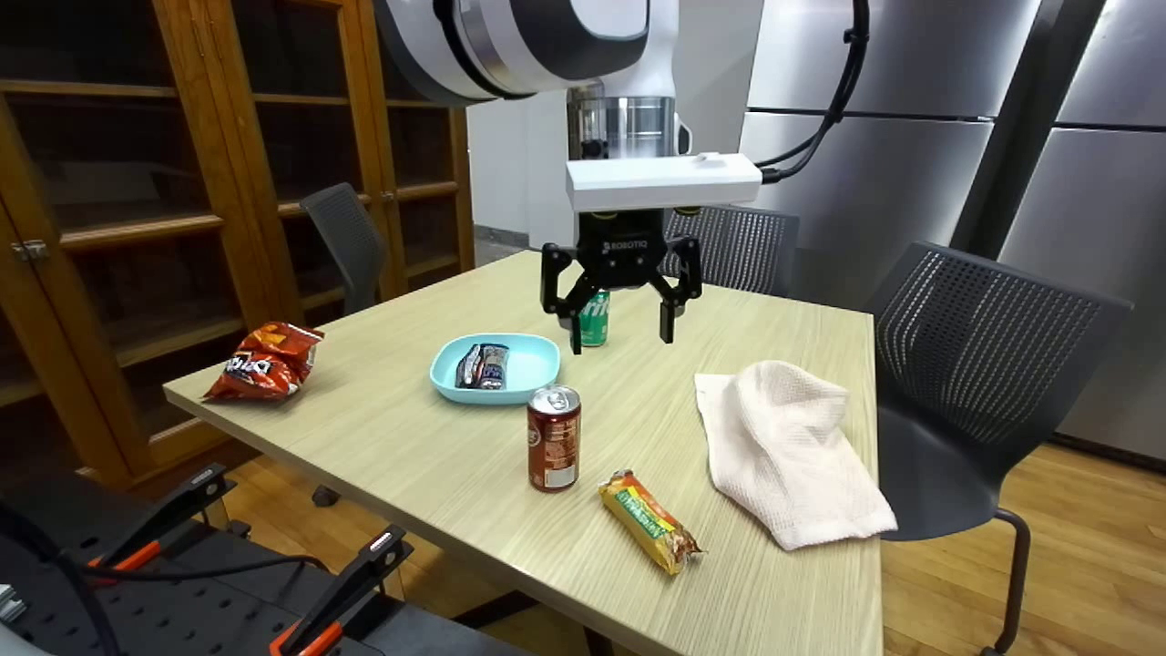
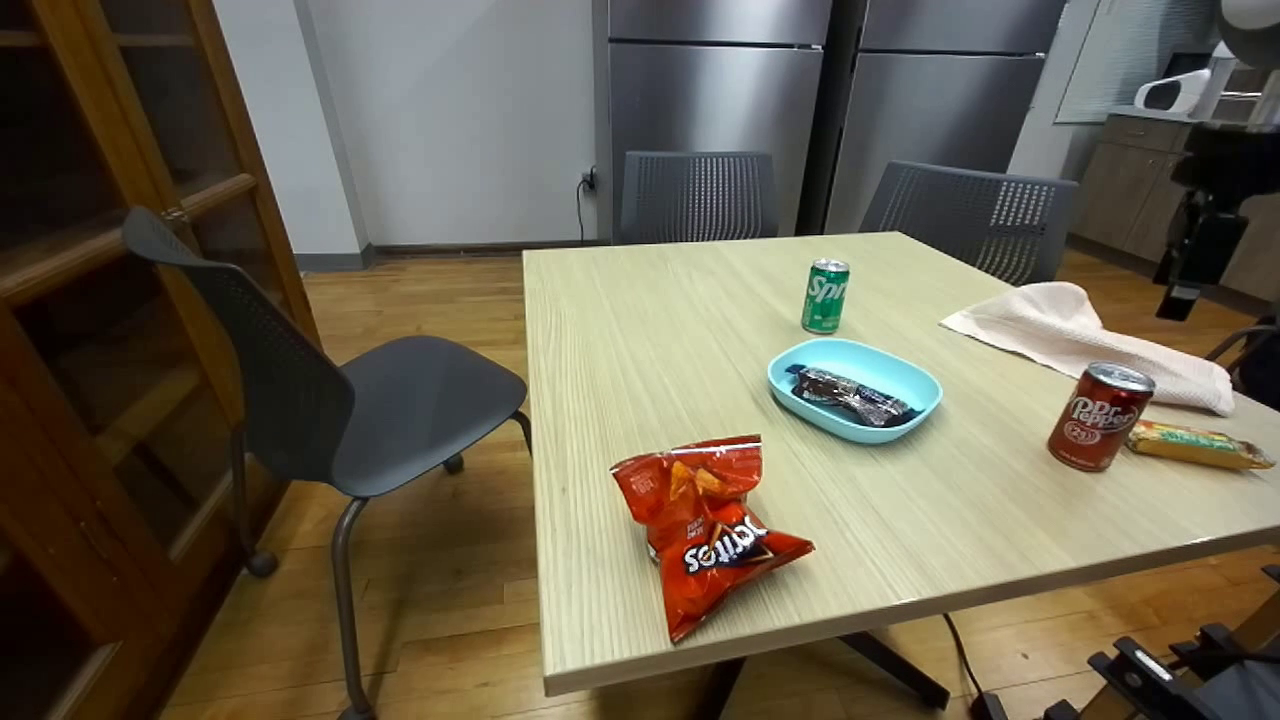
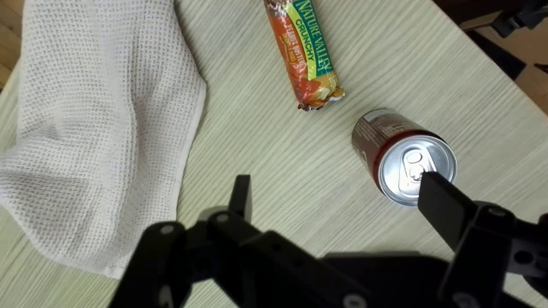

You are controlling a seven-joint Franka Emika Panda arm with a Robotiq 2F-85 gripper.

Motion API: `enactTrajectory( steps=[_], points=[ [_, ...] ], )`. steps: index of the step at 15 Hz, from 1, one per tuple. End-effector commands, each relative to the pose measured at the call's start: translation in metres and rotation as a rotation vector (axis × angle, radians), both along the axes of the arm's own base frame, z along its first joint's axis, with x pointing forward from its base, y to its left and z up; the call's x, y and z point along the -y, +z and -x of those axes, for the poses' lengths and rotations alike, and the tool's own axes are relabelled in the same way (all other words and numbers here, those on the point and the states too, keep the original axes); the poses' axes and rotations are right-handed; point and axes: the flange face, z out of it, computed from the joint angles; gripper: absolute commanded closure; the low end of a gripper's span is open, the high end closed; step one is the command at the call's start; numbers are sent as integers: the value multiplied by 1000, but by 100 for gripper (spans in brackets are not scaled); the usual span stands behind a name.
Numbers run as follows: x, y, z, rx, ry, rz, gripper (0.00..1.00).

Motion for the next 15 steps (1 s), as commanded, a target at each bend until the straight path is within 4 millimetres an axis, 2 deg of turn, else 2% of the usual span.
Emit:
enactTrajectory(
  steps=[1, 9, 11, 12, 15],
  points=[
    [12, -12, 5, 22, 60, 3, 0],
    [30, -63, 3, -20, 77, 32, 0],
    [32, -70, 3, -25, 47, 25, 0],
    [23, -67, 8, -34, 54, 18, 0],
    [27, -73, 7, -42, 50, 19, 0]
  ],
)
